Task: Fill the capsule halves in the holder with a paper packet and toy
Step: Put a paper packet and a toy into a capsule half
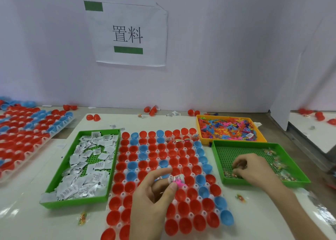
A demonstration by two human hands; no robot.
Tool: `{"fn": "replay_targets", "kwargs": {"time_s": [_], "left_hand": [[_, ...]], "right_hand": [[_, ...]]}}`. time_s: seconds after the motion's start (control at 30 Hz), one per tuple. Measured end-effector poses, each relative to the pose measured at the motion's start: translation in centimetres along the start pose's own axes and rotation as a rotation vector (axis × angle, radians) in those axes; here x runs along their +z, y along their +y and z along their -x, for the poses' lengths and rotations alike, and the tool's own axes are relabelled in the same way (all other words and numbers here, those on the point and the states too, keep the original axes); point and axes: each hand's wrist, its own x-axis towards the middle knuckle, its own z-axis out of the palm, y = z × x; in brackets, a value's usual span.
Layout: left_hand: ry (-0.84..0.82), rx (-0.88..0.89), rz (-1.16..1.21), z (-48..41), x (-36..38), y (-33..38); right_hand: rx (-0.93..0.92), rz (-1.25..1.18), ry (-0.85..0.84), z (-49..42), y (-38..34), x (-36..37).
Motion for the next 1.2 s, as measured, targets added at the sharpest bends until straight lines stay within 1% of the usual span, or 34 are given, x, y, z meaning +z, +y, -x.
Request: {"fn": "replay_targets", "kwargs": {"time_s": [0.13, 0.23, 0.3, 0.37, 0.43, 0.53, 0.63, 0.73, 0.83, 0.97, 1.1, 1.2], "left_hand": [[0.001, 0.013, 0.009, 0.2, -0.1, 0.2], [-0.013, 0.007, 0.033, 0.3, -0.2, 0.5], [-0.024, 0.015, 0.026, 0.3, -0.2, 0.6], [-0.028, 0.034, 0.0, 0.3, 0.0, 0.6], [-0.024, 0.045, -0.011, 0.3, 0.3, 0.7], [-0.033, 0.058, -0.014, 0.4, 0.8, 0.7], [-0.036, 0.084, -0.03, 0.7, 0.8, 0.8], [0.001, 0.102, -0.044, 0.6, 0.1, 0.7], [0.013, 0.122, -0.066, 0.5, -0.2, 0.5], [-0.004, 0.114, -0.113, 0.7, -0.5, 0.4], [0.034, 0.109, -0.113, 0.6, -1.2, 0.1], [0.048, 0.11, -0.099, 0.5, -1.6, 0.2]], "right_hand": [[-0.025, -0.075, 0.043, 0.4, -0.3, 0.0], [-0.044, -0.186, 0.159, 1.3, -1.3, -0.5], [-0.101, -0.296, 0.26, 2.6, -2.7, -0.9], [-0.207, -0.441, 0.292, 4.7, -5.0, -0.8], [-0.305, -0.634, 0.235, 7.2, -7.5, -0.3], [-0.372, -0.888, 0.082, 9.9, -10.4, 1.0], [-0.405, -1.043, -0.018, 11.0, -11.6, 1.9], [-0.37, -1.146, -0.074, 11.6, -12.2, 2.0], [-0.38, -1.168, -0.137, 12.2, -12.5, 2.1], [-0.406, -1.107, -0.101, 12.5, -12.6, 2.4], [-0.392, -1.041, -0.075, 12.5, -12.6, 2.4], [-0.4, -1.039, -0.119, 12.2, -12.9, 2.4]]}}
